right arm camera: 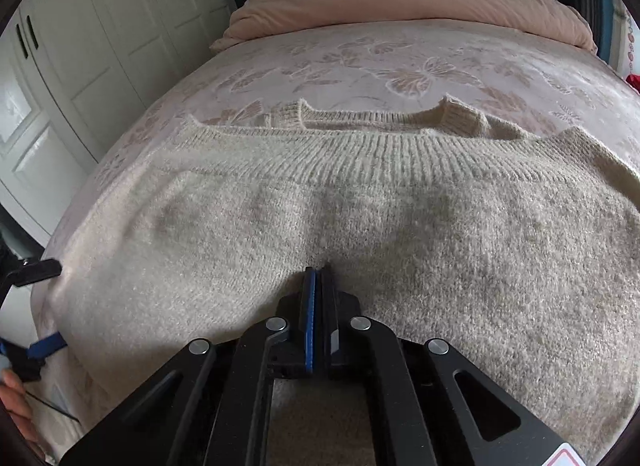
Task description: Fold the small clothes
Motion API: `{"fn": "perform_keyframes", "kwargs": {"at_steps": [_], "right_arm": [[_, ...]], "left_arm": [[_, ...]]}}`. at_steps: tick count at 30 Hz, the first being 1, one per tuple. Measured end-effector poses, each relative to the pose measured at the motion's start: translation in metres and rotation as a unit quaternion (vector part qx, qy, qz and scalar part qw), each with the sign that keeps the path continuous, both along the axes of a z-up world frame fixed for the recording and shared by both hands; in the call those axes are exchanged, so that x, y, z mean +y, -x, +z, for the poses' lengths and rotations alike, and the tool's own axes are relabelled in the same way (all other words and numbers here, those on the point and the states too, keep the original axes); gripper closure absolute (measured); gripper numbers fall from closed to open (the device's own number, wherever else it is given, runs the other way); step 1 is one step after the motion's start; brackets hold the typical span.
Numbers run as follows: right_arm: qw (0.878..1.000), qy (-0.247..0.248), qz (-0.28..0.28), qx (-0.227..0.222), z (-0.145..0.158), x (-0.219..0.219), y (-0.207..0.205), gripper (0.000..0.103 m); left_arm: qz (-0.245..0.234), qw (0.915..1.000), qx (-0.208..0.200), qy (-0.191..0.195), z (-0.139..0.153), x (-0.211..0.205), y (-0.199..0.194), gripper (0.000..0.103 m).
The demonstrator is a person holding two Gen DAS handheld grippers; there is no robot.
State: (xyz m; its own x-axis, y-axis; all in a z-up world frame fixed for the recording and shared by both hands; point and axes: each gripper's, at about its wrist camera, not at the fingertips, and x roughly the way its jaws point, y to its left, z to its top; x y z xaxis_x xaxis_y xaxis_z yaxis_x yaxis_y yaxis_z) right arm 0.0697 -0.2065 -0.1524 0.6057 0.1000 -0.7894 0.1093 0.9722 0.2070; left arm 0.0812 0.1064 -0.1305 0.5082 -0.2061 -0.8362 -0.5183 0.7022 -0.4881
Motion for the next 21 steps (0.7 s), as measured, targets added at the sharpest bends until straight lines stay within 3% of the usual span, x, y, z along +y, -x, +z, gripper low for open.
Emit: {"fn": "perform_keyframes", "kwargs": {"at_steps": [5,8,9,10,12,13,15,17,19,21], "right_arm": [[1.000,0.005,0.007,-0.009,0.000,0.001,0.002,0.103],[1.000,0.012,0.010,-0.013,-0.001,0.003,0.003,0.103],[1.000,0.015,0.011,-0.014,-0.001,0.003,0.004,0.103],[1.000,0.017,0.012,-0.017,-0.002,0.004,0.004,0.103],[1.000,0.017,0.013,-0.022,-0.004,0.005,0.004,0.103],[1.000,0.014,0.013,-0.025,-0.004,0.005,0.004,0.103],[1.000,0.004,0.012,-0.029,-0.004,0.002,0.005,0.103],[0.999,-0.016,0.009,-0.035,0.001,-0.004,0.009,0.103],[0.998,-0.045,0.003,-0.038,0.009,-0.014,0.019,0.103],[0.996,-0.069,-0.004,-0.049,0.021,-0.028,0.039,0.102]], "left_arm": [[-0.019,0.9997,0.008,-0.016,-0.016,-0.007,-0.001,0.011],[-0.014,0.9994,-0.015,-0.028,-0.015,-0.014,-0.015,0.013],[-0.015,0.9994,-0.025,-0.017,-0.013,-0.014,-0.018,0.037],[-0.028,0.9988,-0.038,0.012,-0.010,-0.015,-0.025,0.077],[-0.054,0.9968,-0.048,0.035,0.002,-0.022,-0.034,0.087],[-0.065,0.9951,-0.069,0.029,0.017,-0.028,-0.034,0.088],[-0.106,0.9879,-0.112,0.021,0.048,-0.047,-0.033,0.090],[-0.158,0.9753,-0.152,0.024,0.086,-0.082,-0.026,0.090],[-0.214,0.9599,-0.179,0.028,0.114,-0.122,-0.017,0.090],[-0.279,0.9384,-0.201,0.035,0.136,-0.172,-0.002,0.090]]}}
